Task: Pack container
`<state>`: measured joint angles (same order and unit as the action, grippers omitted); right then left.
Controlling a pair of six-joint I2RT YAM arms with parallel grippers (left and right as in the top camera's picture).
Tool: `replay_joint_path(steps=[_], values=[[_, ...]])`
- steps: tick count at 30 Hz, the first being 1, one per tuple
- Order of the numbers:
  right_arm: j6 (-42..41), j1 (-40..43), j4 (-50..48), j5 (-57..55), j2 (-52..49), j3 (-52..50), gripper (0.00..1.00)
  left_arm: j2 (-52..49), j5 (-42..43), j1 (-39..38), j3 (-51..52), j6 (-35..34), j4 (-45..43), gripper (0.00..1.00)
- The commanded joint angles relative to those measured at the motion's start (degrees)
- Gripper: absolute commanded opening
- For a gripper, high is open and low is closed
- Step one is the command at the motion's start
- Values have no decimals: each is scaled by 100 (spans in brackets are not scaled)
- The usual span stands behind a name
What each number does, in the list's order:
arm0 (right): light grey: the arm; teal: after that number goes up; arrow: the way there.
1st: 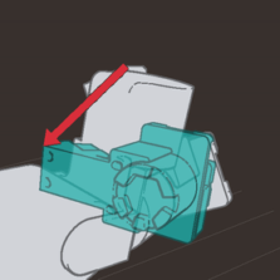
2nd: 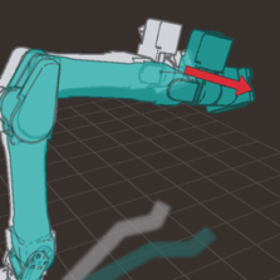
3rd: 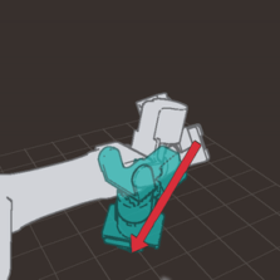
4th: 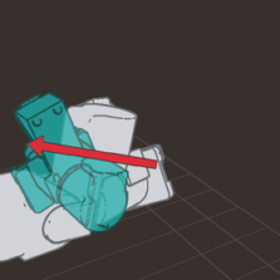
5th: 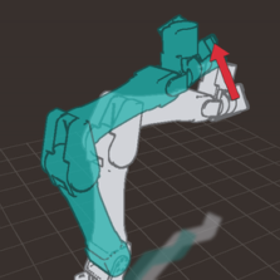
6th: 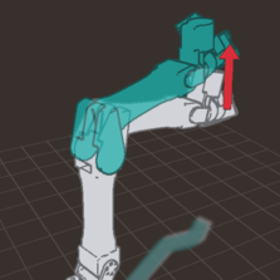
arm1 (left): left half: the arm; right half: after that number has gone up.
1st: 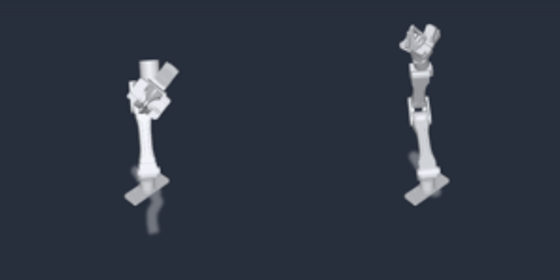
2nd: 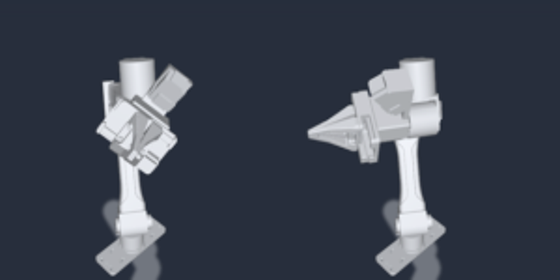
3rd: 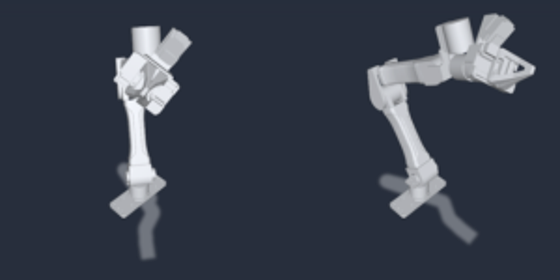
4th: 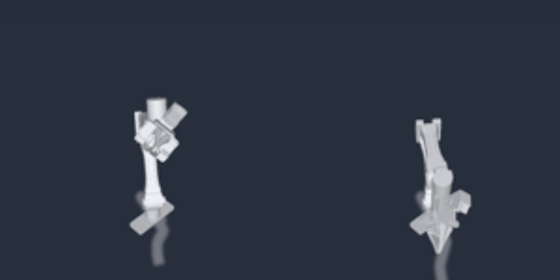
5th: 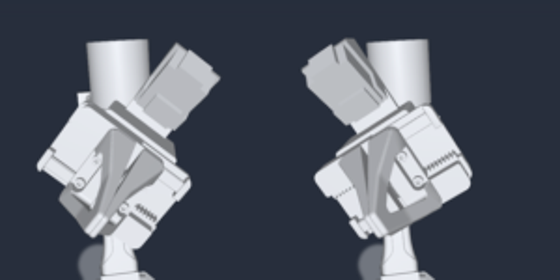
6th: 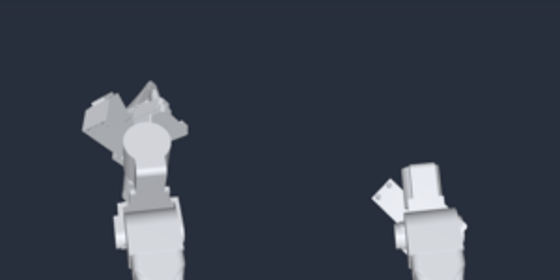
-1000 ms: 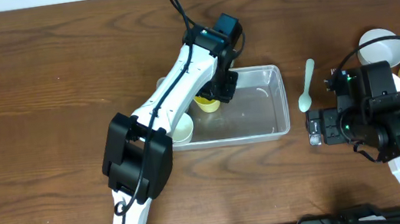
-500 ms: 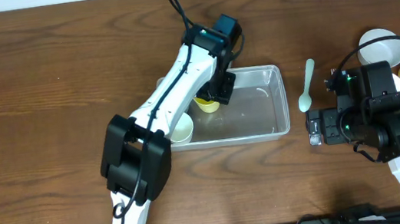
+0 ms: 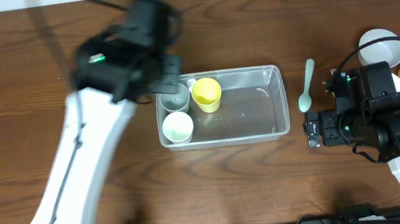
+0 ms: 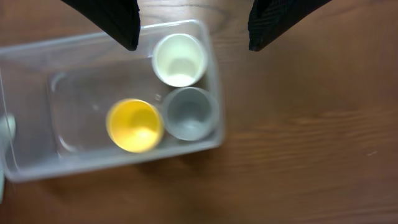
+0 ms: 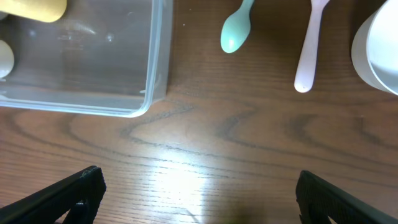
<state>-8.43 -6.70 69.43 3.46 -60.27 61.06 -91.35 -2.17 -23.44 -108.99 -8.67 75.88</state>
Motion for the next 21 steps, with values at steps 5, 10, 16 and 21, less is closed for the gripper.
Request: replay_joint_path(steps=[5, 10, 16, 21], values=[[-581, 94, 133, -1010, 4, 1169, 99, 1119, 4, 798, 1327, -129, -96, 57], [-699, 778, 201, -1462, -140, 2306, 99, 2105, 367, 1150, 2892, -184, -638, 57], [-348, 2430, 470, -1453, -975, 3112, 99, 2874, 673, 1357, 4293, -413, -1147, 58], [223, 3178, 542, -1235, -2081, 3104, 99, 2988, 669, 1357, 4774, -413, -1231, 64]])
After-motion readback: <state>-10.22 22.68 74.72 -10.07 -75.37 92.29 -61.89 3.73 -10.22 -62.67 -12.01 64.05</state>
